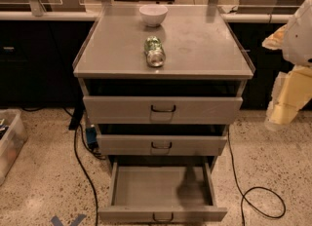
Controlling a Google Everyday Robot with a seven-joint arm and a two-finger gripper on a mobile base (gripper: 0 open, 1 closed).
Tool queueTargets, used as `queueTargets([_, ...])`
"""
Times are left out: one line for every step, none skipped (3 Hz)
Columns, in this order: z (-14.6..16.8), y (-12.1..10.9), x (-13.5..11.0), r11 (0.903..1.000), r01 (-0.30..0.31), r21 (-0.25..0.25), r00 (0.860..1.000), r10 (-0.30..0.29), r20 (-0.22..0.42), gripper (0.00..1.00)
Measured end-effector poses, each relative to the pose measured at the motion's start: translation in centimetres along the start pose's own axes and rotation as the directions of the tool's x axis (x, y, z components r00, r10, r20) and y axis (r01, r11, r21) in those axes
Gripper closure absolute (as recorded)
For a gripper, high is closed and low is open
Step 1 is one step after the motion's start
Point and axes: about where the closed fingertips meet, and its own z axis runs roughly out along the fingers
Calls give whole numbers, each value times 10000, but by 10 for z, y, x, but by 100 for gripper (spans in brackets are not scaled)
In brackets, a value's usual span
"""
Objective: Close bottom drawer
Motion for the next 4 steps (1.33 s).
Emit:
queueTargets([0, 0, 0, 10000, -1, 0, 10000, 1, 2, 0])
queueTargets([12, 4, 1, 9999, -99, -60, 9998, 100, 152, 0])
queueTargets([47, 19, 5, 9986, -310, -438, 9986, 328, 406, 0])
queueTargets([115, 52, 29, 9803, -947, -1736, 9856, 1168, 1222, 0])
